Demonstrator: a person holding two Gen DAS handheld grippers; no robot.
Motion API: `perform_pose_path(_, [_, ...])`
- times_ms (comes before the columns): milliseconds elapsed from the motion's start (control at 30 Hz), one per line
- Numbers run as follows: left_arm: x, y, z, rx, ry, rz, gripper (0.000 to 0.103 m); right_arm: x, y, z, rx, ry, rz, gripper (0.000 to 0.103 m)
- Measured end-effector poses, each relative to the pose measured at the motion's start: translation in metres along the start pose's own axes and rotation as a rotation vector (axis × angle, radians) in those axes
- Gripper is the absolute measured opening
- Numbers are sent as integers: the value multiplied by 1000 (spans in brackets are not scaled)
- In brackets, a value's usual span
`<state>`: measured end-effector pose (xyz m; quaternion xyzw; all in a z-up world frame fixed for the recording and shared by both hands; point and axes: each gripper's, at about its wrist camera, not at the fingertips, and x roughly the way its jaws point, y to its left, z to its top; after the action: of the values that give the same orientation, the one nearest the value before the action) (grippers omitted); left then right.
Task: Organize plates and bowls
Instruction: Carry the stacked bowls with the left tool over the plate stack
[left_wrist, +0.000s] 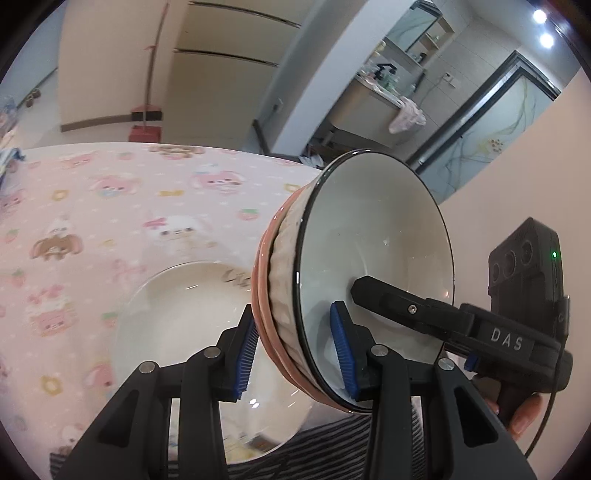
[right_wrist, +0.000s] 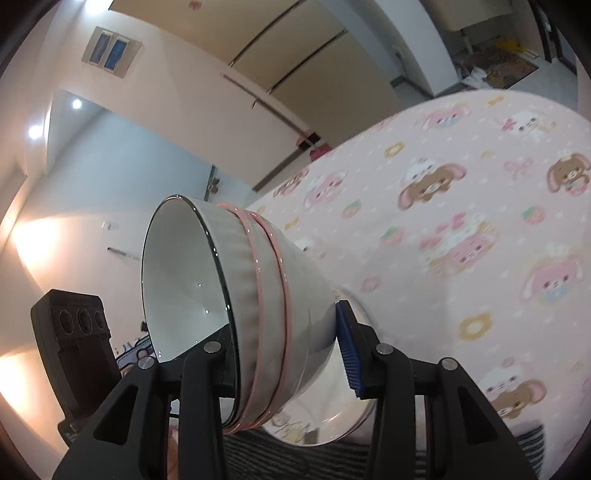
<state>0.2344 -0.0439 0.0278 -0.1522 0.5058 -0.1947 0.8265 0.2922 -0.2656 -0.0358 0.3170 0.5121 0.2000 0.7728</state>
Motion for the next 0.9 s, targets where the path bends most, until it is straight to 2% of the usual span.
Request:
perform_pose_path(133, [-13,23,-11,-34,1,1,41,14,18,-14,-23,30,-5,40])
perform_pose_path(400, [-28,43,-30,-54,-12,13,41,32,33,-34,-40,60,-2,40])
perform_pose_path(900, [12,72,-45,-91,45,17,42,72,7,-42,3,112,-30,40])
